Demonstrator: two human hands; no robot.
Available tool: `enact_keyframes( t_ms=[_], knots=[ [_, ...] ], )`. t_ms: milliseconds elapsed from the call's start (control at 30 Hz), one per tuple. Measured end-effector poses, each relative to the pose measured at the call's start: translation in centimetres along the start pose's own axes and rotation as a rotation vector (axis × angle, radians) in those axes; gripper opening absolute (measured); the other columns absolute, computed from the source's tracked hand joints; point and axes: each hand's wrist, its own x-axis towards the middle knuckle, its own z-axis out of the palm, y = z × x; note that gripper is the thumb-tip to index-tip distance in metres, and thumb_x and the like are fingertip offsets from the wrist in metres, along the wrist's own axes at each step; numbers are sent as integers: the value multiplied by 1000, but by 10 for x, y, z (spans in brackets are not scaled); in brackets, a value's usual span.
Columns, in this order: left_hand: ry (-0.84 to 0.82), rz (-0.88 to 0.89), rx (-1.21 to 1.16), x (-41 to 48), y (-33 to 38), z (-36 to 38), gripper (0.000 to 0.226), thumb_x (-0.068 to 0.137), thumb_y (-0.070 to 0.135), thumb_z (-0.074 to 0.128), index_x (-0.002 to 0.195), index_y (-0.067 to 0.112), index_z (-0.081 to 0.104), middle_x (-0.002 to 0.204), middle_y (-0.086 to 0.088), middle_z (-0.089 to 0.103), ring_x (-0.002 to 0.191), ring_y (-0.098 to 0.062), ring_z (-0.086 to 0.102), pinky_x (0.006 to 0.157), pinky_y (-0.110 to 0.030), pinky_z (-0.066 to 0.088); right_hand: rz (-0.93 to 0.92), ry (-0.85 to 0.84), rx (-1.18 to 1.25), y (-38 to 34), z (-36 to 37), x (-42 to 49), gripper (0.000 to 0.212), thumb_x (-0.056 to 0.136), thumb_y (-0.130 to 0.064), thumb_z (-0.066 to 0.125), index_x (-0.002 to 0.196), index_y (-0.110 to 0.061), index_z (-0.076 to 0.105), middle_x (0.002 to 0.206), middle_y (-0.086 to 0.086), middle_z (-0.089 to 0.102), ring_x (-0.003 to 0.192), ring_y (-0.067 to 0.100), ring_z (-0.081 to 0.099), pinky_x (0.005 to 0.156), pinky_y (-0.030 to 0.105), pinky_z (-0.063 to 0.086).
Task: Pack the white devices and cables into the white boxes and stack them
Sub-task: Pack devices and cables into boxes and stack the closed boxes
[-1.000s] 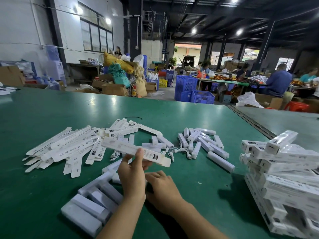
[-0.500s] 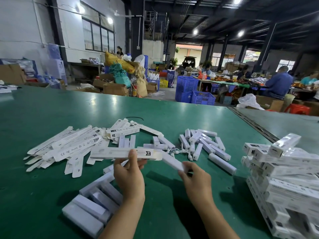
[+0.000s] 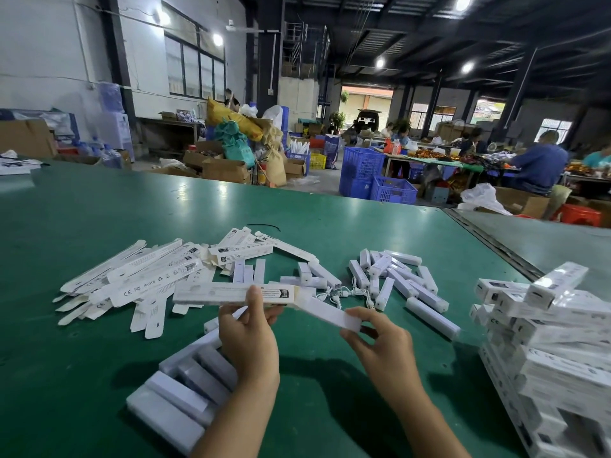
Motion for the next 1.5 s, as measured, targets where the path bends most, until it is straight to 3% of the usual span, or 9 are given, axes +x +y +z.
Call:
enact_keyframes(
  t_ms=[300,567,767,900,1033,1133,1300,1400,1500],
  knots=[
    [-144,-34,14,-4,-3,2,14,96,23,64,102,12,58,76,1,77,59,-17,73,51,-19,54,-104,13,37,-6,-3,2,31,75,-2,81,100,-18,75,106,-8,67,96,-1,64,89,11,49],
    [-160,-86,-4,-8,-9,4,13,96,25,63,99,14,56,81,-6,77,61,-22,74,50,-20,54,159,176,265,-11,10,0,47,72,-15,85,105,-40,62,83,-13,69,77,3,65,68,18,50],
    [-206,-76,-4,-14,-9,6,9,95,19,65,99,16,58,81,-8,76,64,-22,74,54,-22,56,156,-50,550,-23,18,-8,41,90,-11,68,126,-27,56,97,-2,76,52,14,55,50,19,45],
    [-268,-83,31,-22,-11,6,11,94,19,67,101,13,63,81,-10,77,67,-24,74,54,-21,55,241,-256,771,-30,21,-14,58,84,-43,71,136,-40,47,89,3,73,43,22,51,44,26,40],
    [-347,-119,37,-28,-13,6,10,97,21,62,96,11,64,76,-10,75,60,-21,71,50,-21,52,387,-460,1001,-35,17,-13,59,78,-62,53,134,-52,39,126,1,66,40,17,49,42,24,41],
    [-328,-142,45,-25,-14,7,13,98,23,61,97,11,64,76,-10,76,58,-22,71,49,-21,52,433,-489,1094,-28,13,-6,59,79,-68,43,133,-45,45,128,6,66,35,16,50,37,21,41],
    [-120,-126,54,-11,-14,4,13,98,29,59,93,18,56,71,-4,71,54,-17,70,46,-21,51,461,130,523,-2,18,20,26,95,-39,58,93,-15,69,81,7,73,45,15,54,46,24,45],
    [-81,-118,90,-9,-15,3,18,99,32,58,90,17,52,72,-4,67,54,-16,70,49,-25,50,377,91,-88,22,27,43,20,93,-33,63,100,-15,71,89,-2,69,87,17,65,77,26,48],
    [-80,-113,114,-8,-16,3,19,99,31,58,90,16,53,73,-3,66,53,-16,69,46,-21,50,335,-38,-382,31,40,63,40,93,-43,60,123,-15,64,114,4,66,106,21,60,87,30,48]
  ],
)
